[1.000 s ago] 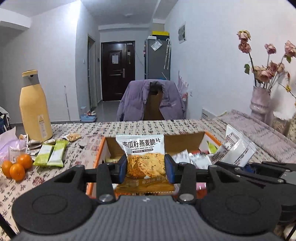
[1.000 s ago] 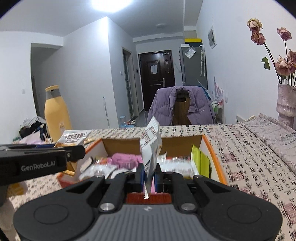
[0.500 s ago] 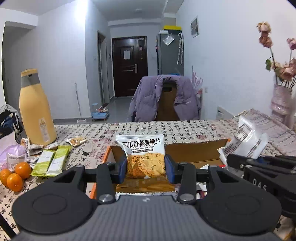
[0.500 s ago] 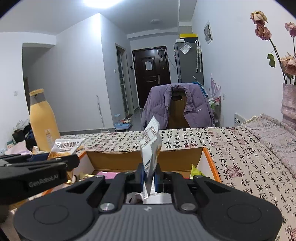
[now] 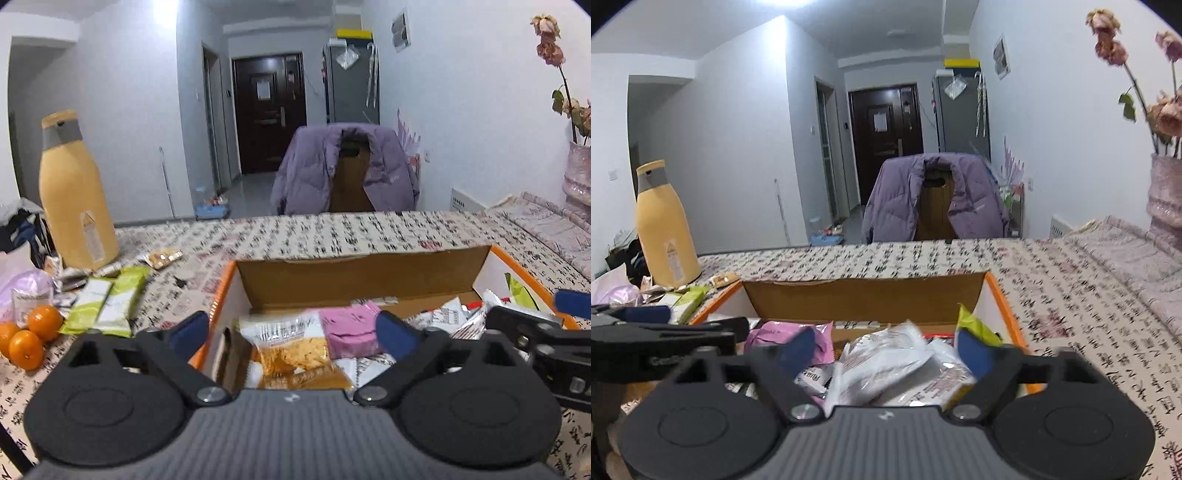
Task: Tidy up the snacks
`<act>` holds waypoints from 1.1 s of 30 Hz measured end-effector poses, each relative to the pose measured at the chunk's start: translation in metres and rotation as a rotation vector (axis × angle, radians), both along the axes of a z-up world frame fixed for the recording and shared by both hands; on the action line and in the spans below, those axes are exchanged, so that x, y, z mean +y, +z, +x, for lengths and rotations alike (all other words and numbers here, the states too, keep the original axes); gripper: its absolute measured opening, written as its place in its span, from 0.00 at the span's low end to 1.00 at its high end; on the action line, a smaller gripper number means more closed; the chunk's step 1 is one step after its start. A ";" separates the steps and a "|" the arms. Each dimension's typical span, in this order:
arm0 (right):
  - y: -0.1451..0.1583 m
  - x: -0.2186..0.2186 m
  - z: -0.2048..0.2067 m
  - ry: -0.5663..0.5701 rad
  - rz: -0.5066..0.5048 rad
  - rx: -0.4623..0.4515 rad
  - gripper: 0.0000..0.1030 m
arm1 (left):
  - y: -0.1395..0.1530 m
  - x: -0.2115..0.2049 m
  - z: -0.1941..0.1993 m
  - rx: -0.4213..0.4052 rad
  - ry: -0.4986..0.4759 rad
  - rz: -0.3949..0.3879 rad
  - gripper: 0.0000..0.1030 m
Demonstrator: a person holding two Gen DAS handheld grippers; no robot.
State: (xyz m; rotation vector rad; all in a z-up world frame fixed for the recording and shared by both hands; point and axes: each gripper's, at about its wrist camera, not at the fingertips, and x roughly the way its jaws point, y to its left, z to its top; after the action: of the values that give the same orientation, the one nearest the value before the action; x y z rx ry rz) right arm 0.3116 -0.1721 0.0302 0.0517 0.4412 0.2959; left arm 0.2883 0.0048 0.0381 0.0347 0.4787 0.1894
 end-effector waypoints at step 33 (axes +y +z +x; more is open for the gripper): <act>-0.014 -0.057 -0.238 0.069 -0.026 -0.035 1.00 | -0.031 0.003 -0.257 -0.135 -0.179 -0.055 1.00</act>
State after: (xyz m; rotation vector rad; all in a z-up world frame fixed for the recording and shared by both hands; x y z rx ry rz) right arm 0.0735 -0.2286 0.0159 0.0057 0.4128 0.3585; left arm 0.0311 0.0079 0.0072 0.0103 0.3434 0.0028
